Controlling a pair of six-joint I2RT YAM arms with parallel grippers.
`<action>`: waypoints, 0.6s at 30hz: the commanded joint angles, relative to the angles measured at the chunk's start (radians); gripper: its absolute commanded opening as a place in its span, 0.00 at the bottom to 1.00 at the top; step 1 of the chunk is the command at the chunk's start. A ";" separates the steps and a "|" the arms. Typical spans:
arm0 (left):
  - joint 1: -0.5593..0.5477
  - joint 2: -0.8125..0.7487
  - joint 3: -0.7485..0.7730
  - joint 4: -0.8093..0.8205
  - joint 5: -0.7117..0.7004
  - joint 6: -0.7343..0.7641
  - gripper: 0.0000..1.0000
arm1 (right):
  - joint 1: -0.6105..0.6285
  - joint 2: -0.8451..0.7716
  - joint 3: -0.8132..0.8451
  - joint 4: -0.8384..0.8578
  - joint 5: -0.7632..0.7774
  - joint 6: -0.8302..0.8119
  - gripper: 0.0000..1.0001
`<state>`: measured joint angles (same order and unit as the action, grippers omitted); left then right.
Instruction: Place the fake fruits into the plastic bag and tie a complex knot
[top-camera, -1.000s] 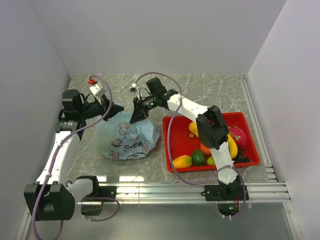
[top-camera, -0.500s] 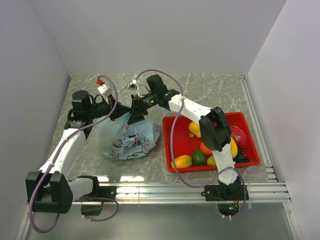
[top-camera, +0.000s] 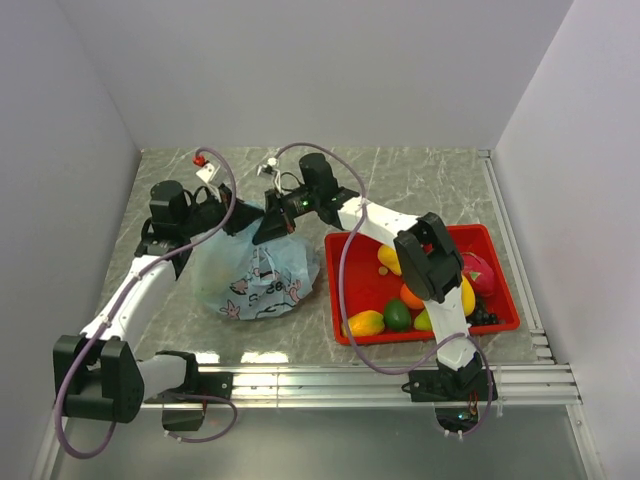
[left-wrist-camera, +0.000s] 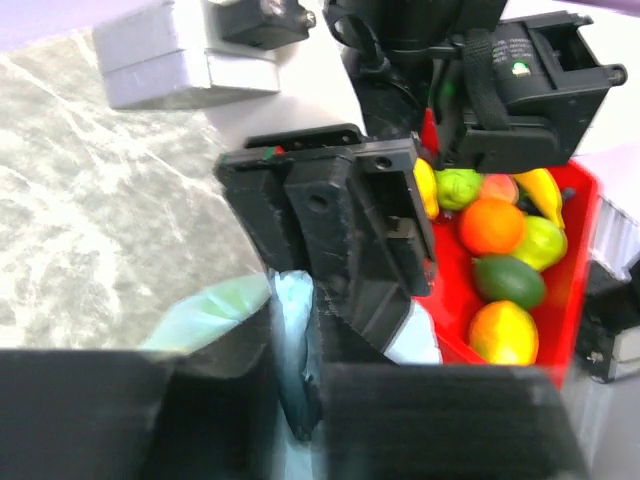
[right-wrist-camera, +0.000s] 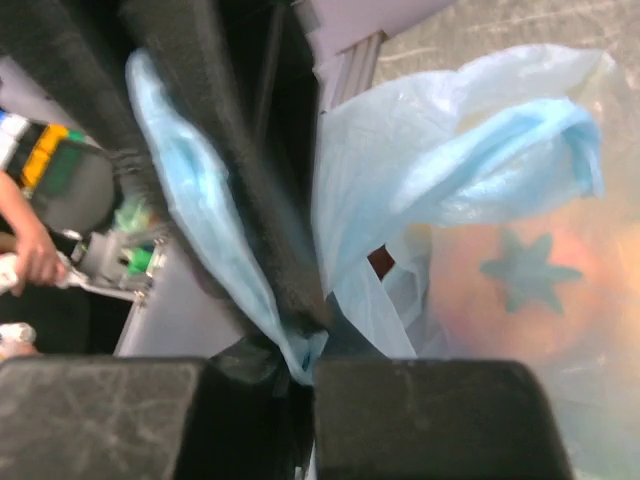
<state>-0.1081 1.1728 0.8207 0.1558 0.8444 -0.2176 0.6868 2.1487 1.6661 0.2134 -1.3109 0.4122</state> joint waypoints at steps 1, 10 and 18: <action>-0.021 -0.045 0.012 0.025 0.004 -0.035 0.31 | 0.013 -0.038 0.006 0.133 0.018 0.088 0.00; 0.059 -0.209 0.121 -0.223 -0.099 0.049 0.71 | 0.008 -0.041 0.021 0.050 0.009 0.007 0.00; 0.146 -0.279 0.114 -0.596 0.033 0.323 0.64 | 0.003 -0.047 0.061 -0.052 0.002 -0.088 0.00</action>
<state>0.0353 0.8864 0.9344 -0.2569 0.8139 -0.0345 0.6895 2.1487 1.6718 0.2035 -1.2987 0.3931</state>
